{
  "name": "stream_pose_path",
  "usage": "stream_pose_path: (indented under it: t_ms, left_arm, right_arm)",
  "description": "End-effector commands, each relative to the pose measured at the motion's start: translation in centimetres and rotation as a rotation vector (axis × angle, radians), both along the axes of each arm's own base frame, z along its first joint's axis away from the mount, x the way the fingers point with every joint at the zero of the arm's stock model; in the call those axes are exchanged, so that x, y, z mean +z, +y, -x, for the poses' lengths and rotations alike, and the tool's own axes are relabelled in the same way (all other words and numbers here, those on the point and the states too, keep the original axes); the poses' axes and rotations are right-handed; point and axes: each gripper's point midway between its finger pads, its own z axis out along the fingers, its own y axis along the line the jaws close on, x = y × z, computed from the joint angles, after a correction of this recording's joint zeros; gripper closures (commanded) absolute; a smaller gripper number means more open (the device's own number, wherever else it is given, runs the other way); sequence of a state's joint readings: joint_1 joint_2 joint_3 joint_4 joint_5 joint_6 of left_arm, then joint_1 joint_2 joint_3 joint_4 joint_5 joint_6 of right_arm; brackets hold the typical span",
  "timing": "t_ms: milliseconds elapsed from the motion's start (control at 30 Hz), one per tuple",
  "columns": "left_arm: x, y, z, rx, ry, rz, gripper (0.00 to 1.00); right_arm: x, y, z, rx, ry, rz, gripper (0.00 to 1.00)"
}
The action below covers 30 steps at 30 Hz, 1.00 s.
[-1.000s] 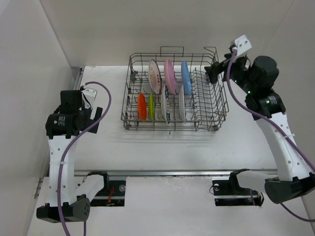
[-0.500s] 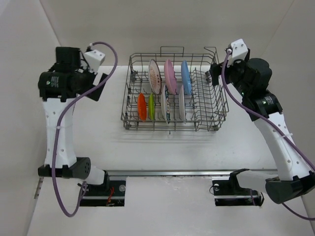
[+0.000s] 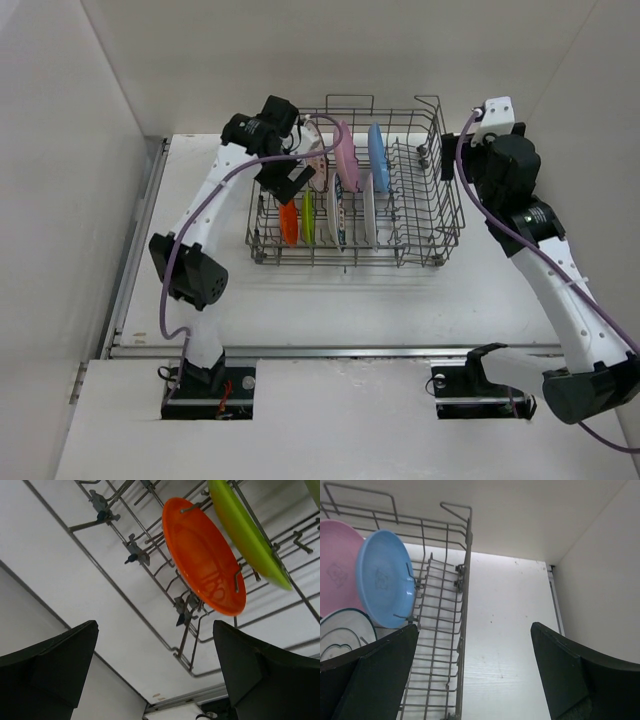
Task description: Unload the plates from the dish rack
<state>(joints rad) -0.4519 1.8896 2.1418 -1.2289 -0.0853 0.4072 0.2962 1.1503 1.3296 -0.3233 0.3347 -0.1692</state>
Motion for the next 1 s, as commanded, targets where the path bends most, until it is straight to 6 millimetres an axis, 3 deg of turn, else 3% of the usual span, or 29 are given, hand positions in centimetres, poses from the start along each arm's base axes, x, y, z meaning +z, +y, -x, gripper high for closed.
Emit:
stream_pose_path:
  t_ms: [0, 133, 167, 233, 400, 600, 767, 867, 967]
  left_arm:
    - [0.7, -0.8, -1.4, 0.042, -0.042, 0.05, 0.03]
    - [-2.6, -1.3, -2.2, 0.092, 0.022, 0.005, 0.16]
    - [-3.1, -1.3, -2.3, 0.101, 0.033, 0.004, 0.24]
    - [-4.3, -2.0, -2.3, 0.087, 0.071, 0.021, 0.31]
    - [-5.1, -2.6, -1.4, 0.101, 0.132, 0.047, 0.62]
    - [-6.6, -2.9, -0.2, 0.154, 0.228, 0.053, 1.0]
    - [-5.5, -3.6, -0.5, 0.227, 0.204, 0.113, 1.0]
    - [-3.1, -4.1, -1.4, 0.263, 0.136, 0.167, 1.0]
    - [0.5, -3.1, -2.3, 0.302, -0.005, 0.187, 1.0]
  right_arm:
    - [0.8, -1.1, 0.4, -0.082, -0.052, -0.055, 0.0]
    - [0.5, 0.0, 0.5, -0.046, -0.042, -0.097, 0.0]
    - [0.1, 0.2, 0.4, -0.034, -0.033, -0.095, 0.0]
    - [-0.3, 0.4, 0.4, -0.021, -0.023, -0.094, 0.0]
    - [-0.3, 1.3, 0.5, 0.009, -0.021, -0.096, 0.0]
    - [-1.9, 1.0, 0.4, -0.013, 0.009, -0.082, 0.0]
    - [-2.3, 0.8, 0.4, -0.022, 0.017, -0.077, 0.0]
    - [-1.5, 1.1, 0.6, -0.012, 0.006, -0.082, 0.0]
    - [-0.2, 1.0, 0.9, -0.011, -0.017, -0.09, 0.0]
